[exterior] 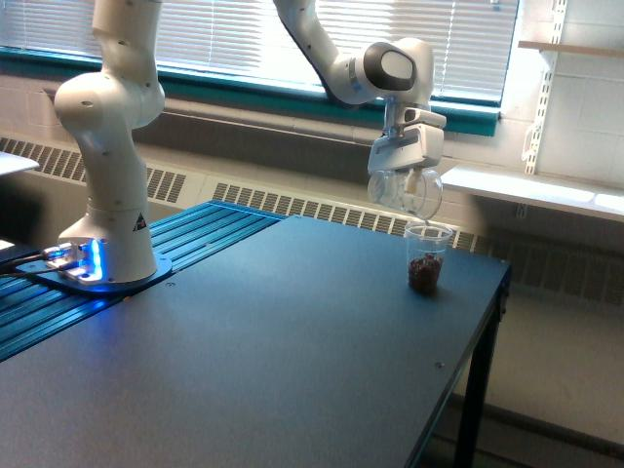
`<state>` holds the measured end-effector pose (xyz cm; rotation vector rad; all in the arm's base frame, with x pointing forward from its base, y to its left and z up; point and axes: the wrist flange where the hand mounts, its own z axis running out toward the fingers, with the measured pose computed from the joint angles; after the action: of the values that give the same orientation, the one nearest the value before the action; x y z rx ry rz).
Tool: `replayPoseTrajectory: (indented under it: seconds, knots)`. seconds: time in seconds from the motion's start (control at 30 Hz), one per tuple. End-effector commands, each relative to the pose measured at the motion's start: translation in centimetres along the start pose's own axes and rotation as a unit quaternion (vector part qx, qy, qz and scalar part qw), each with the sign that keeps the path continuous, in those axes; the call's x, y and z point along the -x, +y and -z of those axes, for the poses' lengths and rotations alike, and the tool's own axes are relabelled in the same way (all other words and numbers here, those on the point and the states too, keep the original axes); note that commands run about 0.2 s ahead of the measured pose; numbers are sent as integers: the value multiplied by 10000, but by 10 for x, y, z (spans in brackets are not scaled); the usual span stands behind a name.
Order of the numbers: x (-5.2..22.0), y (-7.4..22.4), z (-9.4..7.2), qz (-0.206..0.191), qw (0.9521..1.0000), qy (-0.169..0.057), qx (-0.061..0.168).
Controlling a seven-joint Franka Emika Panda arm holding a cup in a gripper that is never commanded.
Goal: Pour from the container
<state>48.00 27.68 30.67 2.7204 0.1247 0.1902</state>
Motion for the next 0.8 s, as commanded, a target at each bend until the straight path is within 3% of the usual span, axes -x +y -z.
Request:
replayPoseTrajectory:
  seconds: [0.03,0.8]
  knots:
    - [0,-4,3,119,9999,28,10]
    - [3,-5,5,255,9996,-101,114]
